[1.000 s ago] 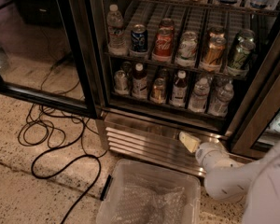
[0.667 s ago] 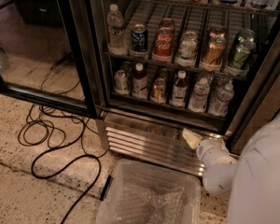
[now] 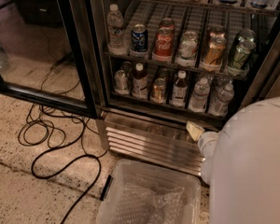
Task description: Pick water bottle from bottom shelf of fridge
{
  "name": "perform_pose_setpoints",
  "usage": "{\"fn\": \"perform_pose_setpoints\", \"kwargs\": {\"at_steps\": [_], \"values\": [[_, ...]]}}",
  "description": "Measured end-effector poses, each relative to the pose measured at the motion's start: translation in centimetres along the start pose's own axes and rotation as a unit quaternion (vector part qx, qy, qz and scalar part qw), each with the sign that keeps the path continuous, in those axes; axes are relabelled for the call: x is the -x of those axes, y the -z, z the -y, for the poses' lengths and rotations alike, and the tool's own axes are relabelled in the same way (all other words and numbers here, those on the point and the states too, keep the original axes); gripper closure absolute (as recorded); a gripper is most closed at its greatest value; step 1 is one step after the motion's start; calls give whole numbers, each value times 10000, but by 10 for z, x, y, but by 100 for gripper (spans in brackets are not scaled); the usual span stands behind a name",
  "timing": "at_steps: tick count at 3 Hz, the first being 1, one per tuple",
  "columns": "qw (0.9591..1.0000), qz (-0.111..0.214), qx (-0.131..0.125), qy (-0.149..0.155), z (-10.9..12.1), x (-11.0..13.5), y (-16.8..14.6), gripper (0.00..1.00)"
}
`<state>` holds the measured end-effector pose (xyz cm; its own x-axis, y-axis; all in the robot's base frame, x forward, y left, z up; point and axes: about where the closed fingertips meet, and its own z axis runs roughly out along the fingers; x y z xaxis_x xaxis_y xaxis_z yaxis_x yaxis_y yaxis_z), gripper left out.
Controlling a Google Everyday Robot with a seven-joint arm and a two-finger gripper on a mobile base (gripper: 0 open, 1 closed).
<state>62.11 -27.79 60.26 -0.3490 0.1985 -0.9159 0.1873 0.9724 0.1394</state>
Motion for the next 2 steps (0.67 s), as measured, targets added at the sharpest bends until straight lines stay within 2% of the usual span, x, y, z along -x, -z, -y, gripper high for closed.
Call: {"fn": "perform_pose_setpoints", "kwargs": {"at_steps": [2], "values": [[9995,293,-70,111,-2,25,-17,23]]}}
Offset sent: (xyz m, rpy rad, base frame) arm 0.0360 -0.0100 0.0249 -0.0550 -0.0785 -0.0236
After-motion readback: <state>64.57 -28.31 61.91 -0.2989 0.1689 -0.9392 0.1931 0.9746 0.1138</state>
